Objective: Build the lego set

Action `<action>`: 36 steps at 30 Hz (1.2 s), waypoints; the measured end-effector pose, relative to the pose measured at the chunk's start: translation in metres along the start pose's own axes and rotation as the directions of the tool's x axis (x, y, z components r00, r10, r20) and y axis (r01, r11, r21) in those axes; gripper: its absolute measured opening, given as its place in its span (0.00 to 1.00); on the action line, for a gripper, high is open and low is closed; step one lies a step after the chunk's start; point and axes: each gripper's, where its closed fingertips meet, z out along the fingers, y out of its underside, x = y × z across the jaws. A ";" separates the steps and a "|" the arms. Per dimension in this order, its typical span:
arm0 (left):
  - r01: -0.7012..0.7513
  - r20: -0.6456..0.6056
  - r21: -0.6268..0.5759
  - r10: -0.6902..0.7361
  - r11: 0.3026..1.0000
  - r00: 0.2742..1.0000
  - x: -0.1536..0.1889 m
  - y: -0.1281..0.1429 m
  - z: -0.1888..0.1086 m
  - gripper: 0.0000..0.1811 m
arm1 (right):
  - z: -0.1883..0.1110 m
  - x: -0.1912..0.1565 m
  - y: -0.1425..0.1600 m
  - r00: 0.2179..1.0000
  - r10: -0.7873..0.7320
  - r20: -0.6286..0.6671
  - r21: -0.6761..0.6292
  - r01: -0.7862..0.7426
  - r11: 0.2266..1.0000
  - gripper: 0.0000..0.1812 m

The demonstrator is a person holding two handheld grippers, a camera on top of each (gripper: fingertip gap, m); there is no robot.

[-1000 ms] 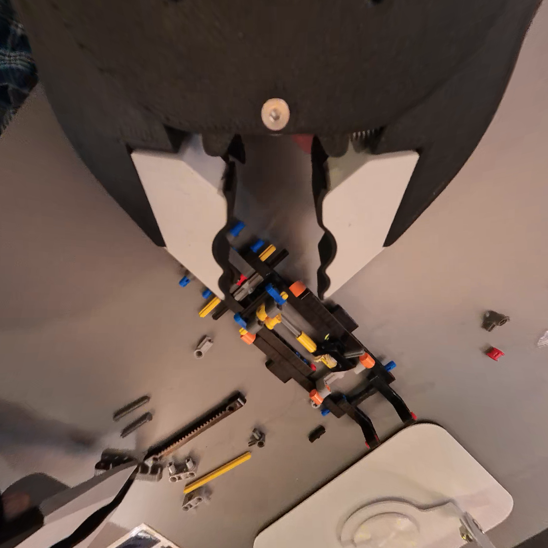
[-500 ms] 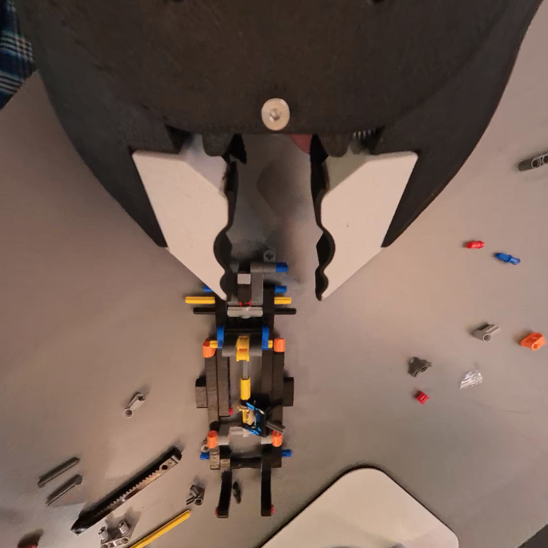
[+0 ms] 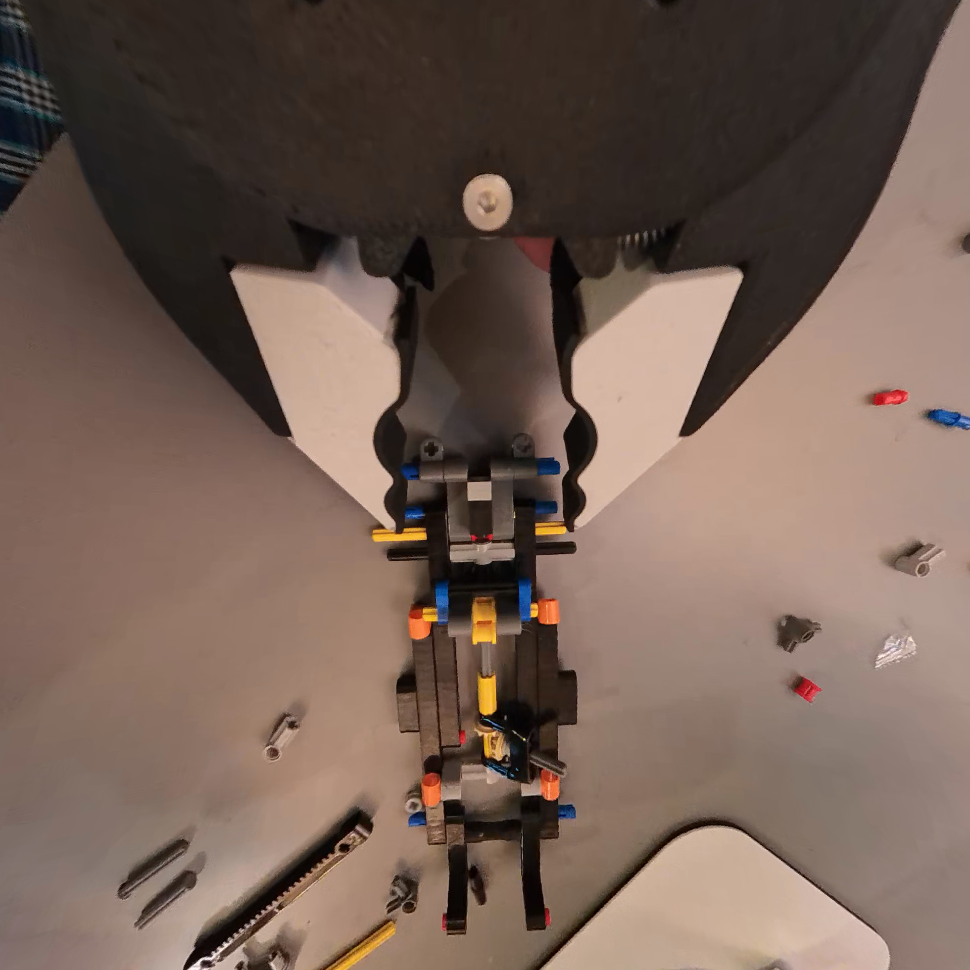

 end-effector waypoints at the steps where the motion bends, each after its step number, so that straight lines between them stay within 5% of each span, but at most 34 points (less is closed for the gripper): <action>1: -0.009 0.008 0.005 0.009 1.000 1.000 -0.002 0.000 -0.001 0.30 | 0.000 -0.001 0.000 1.000 -0.001 0.004 0.003 0.001 1.000 0.03; 29: -0.185 -0.052 0.002 0.185 0.983 0.981 -0.008 0.026 -0.034 0.17 | -0.024 -0.030 -0.009 0.994 -0.047 0.099 0.078 0.039 0.996 0.03; 36: -0.248 -0.121 0.011 0.248 0.969 0.961 -0.001 0.043 -0.051 0.18 | -0.009 -0.067 -0.041 0.961 -0.189 0.202 0.102 0.171 0.980 0.03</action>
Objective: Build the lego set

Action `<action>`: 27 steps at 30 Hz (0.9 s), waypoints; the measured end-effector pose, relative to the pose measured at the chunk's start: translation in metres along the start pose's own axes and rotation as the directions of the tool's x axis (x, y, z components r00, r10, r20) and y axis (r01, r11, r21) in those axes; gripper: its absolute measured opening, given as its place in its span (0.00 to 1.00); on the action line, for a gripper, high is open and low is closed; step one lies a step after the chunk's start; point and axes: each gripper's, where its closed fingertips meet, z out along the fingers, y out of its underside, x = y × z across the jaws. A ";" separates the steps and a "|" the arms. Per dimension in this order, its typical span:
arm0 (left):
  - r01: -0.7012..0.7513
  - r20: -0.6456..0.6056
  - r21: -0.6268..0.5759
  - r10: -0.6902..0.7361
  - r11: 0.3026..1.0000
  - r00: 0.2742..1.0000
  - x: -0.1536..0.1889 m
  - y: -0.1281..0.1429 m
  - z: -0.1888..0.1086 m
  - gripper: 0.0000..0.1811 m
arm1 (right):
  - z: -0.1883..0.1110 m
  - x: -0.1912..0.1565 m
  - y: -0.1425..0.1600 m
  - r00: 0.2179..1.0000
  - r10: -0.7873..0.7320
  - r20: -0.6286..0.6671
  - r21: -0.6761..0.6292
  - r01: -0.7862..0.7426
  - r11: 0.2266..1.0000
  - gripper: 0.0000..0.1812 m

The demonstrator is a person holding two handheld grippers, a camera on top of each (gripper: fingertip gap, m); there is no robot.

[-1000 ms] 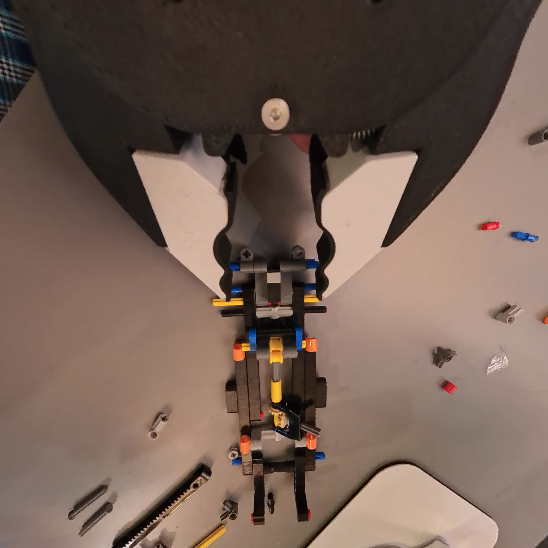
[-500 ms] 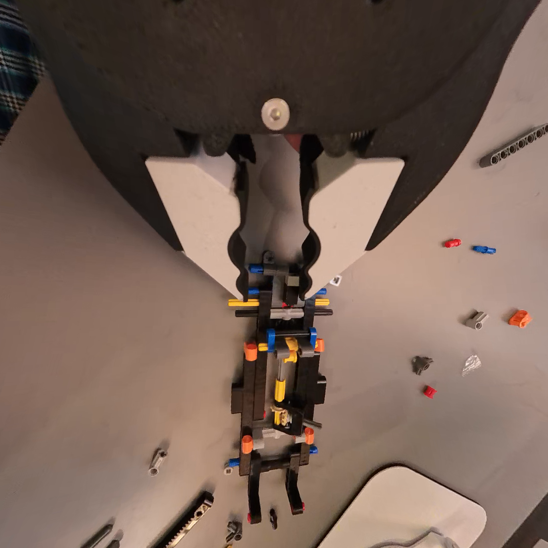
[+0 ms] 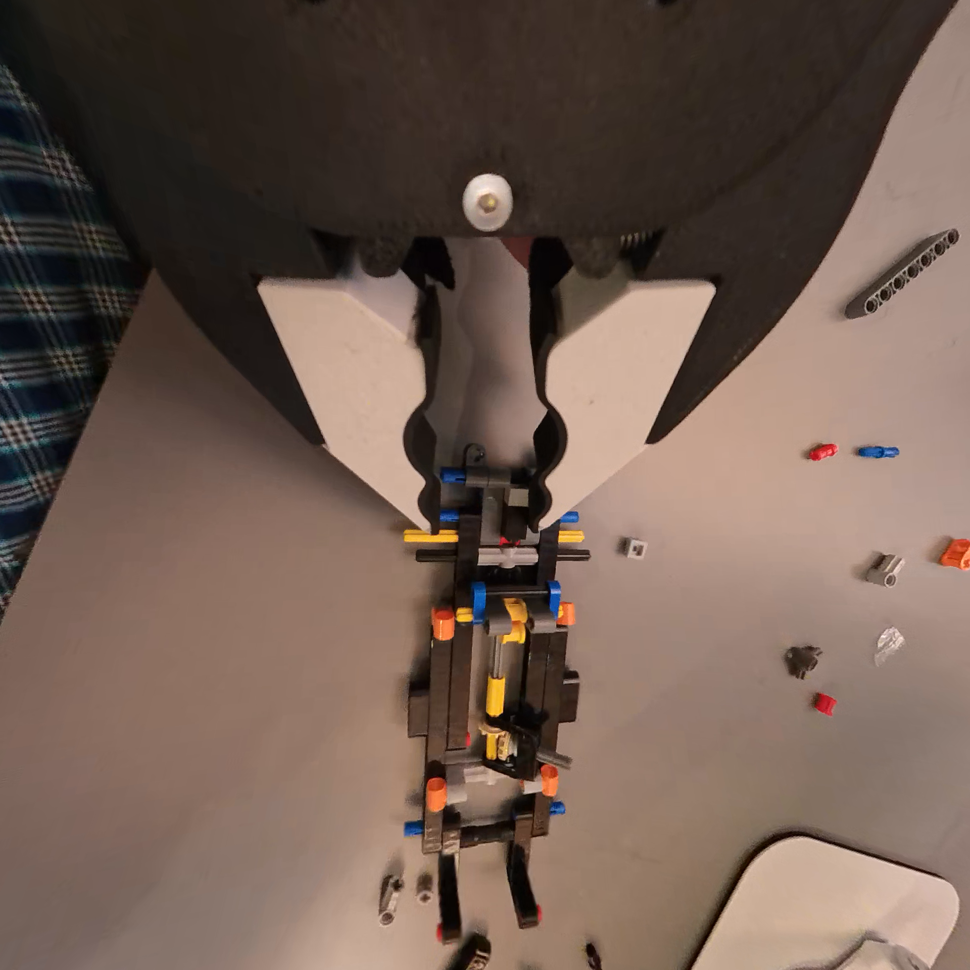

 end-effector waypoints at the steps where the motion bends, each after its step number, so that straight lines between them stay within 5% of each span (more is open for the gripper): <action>1: -0.004 -0.005 -0.002 0.004 1.000 1.000 0.000 0.002 -0.002 0.18 | 0.007 -0.005 -0.007 0.999 -0.025 0.023 -0.003 0.025 1.000 0.03; 12: -0.057 -0.111 0.001 0.057 0.998 0.992 0.015 0.021 -0.021 0.18 | 0.079 -0.052 -0.071 0.943 -0.215 0.254 0.000 0.222 0.975 0.02; 27: 0.049 -0.057 -0.012 -0.049 0.999 0.997 0.002 0.034 -0.037 0.30 | 0.134 -0.078 -0.089 0.877 -0.256 0.406 -0.030 0.293 0.956 0.03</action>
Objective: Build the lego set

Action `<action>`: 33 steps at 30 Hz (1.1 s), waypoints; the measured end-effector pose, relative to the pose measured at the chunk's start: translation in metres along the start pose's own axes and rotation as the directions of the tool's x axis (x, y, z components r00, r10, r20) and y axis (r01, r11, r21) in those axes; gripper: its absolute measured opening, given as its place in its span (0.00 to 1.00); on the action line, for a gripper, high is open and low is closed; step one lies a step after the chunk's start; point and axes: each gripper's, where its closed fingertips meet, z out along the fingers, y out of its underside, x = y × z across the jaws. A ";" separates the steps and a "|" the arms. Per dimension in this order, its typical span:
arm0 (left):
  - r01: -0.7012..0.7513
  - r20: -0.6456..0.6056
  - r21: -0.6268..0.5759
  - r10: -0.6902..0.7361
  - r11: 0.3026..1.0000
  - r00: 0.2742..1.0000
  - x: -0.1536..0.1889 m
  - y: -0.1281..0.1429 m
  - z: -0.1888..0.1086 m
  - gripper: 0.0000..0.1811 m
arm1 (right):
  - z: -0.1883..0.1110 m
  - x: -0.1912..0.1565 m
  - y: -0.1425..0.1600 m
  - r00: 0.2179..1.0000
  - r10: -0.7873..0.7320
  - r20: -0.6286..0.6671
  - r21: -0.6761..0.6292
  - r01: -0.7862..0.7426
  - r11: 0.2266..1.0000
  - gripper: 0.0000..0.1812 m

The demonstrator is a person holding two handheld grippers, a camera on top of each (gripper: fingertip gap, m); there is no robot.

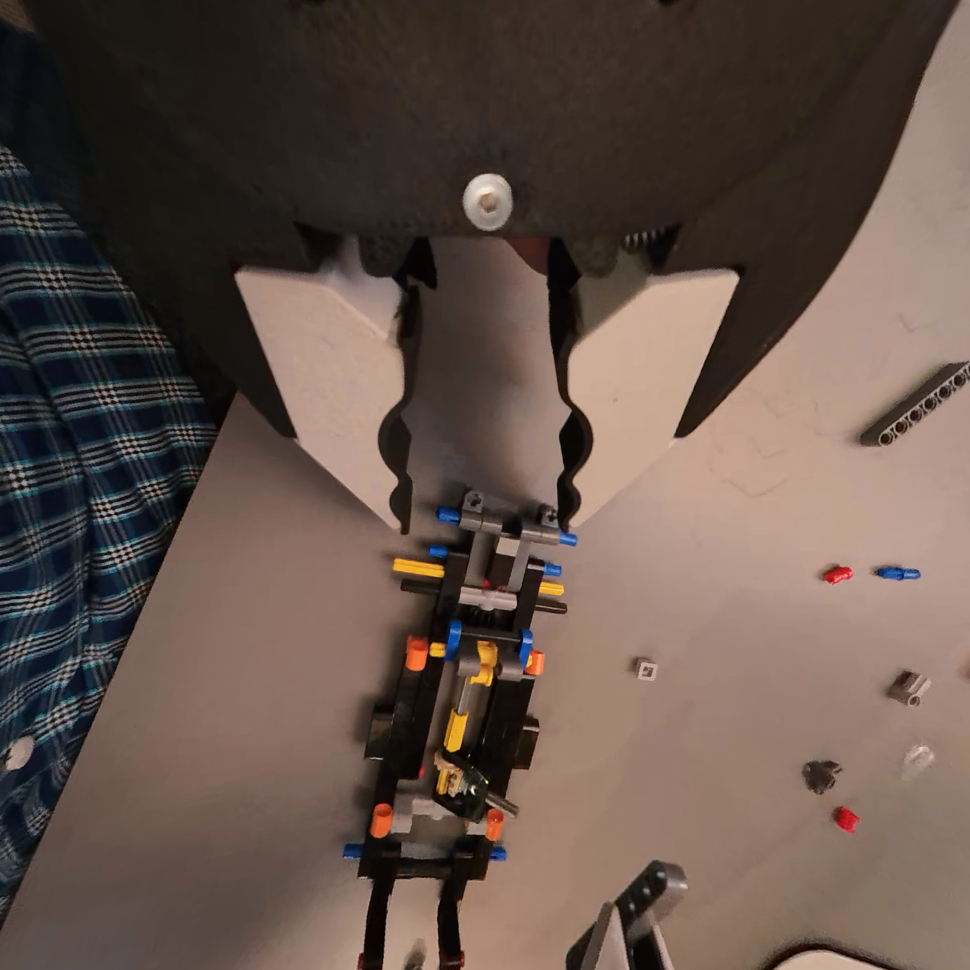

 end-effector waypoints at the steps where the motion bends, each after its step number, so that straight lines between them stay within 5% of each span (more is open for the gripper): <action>1: 0.006 0.006 0.006 -0.006 1.000 1.000 0.001 0.000 -0.001 0.30 | 0.002 0.001 -0.001 1.000 -0.001 0.006 -0.001 0.001 1.000 0.03; 13: 0.088 0.090 0.024 -0.090 0.996 0.992 -0.004 0.013 -0.003 0.30 | 0.023 0.000 -0.008 0.997 -0.020 0.075 -0.019 0.022 1.000 0.03; 33: 0.094 0.062 0.044 -0.097 0.995 0.993 -0.008 0.021 0.009 0.30 | 0.035 0.002 -0.007 0.993 -0.032 0.116 -0.030 0.036 0.999 0.03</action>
